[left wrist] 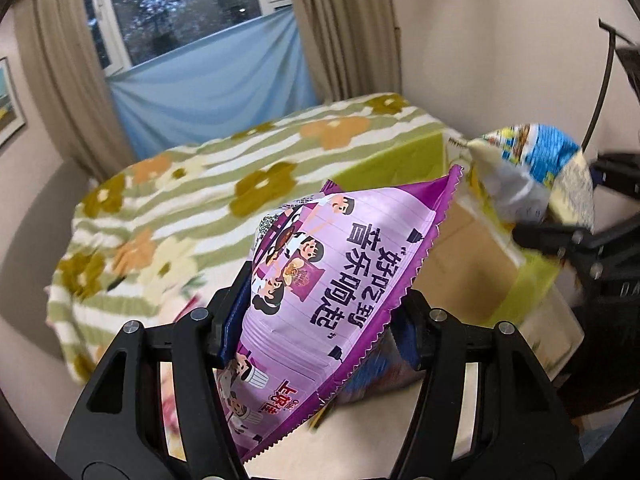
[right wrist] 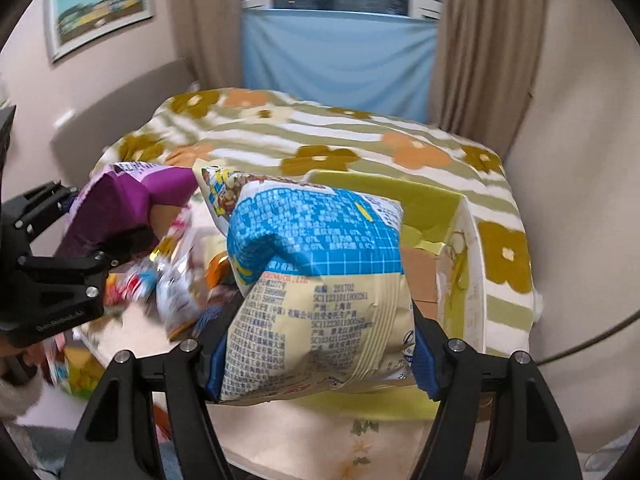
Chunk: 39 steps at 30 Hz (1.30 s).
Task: Organize snacks
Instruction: 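Carry both bags into the box and open both grippers to drop them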
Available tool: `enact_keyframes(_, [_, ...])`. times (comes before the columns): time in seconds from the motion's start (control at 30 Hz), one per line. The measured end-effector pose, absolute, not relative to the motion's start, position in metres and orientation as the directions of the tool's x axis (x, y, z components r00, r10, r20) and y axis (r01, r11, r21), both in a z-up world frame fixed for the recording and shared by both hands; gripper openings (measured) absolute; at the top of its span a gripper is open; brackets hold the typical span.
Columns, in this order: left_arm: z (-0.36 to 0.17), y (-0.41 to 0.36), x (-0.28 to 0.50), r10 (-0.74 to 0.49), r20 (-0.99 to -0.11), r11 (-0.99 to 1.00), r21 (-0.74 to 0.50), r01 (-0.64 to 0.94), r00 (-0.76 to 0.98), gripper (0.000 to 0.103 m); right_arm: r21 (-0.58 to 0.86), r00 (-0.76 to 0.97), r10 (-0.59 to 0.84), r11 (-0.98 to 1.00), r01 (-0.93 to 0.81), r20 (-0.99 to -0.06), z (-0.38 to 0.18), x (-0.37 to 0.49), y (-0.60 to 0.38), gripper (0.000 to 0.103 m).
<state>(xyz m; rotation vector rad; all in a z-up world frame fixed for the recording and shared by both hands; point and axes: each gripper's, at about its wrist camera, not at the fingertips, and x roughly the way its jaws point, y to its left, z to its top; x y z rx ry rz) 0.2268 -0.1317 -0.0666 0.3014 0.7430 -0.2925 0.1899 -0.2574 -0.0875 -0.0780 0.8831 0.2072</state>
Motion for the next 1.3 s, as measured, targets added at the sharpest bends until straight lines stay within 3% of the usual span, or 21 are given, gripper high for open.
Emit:
enact_keyframes(0.17, [-0.072,-0.163,0.288,-0.209,-0.712,0.896,0.135,0.423,0.67,0.057,-0.003,0.622,0.045,0.997,-0.076,-0.781,-0.092,0.232,-0.28,0.067])
enact_keyframes(0.57, [-0.123,-0.254,0.377,-0.232,-0.762,0.757,0.249,0.604,0.605,0.057,0.015,0.588,-0.087,0.986,0.166,-0.804,-0.113,0.277,-0.33,0.067])
enact_keyframes(0.63, [-0.127,-0.264,0.382,-0.232,-0.767,0.75,0.25,0.612,0.598,0.067,0.035,0.575,-0.077,0.983,0.18,-0.815,-0.118,0.277,-0.338,0.067])
enact_keyframes(0.67, [-0.13,-0.268,0.384,-0.225,-0.776,0.748,0.25,0.615,0.589,0.089,0.035,0.571,-0.076,0.983,0.181,-0.817,-0.118,0.277,-0.339,0.067])
enact_keyframes(0.7, [-0.132,-0.271,0.385,-0.221,-0.78,0.754,0.244,0.61,0.585,0.102,0.033,0.566,-0.077,0.983,0.181,-0.821,-0.12,0.277,-0.341,0.067])
enact_keyframes(0.97, [-0.135,-0.248,0.368,-0.155,-0.801,0.816,0.226,0.531,0.579,0.103,0.065,0.546,-0.028,0.986,0.151,-0.837,-0.126,0.279,-0.358,0.067])
enact_keyframes(1.3, [-0.132,-0.188,0.342,-0.121,-0.824,0.932,0.097,0.349,0.553,0.103,0.046,0.557,0.032,0.999,0.01,-0.83,-0.133,0.295,-0.351,0.069])
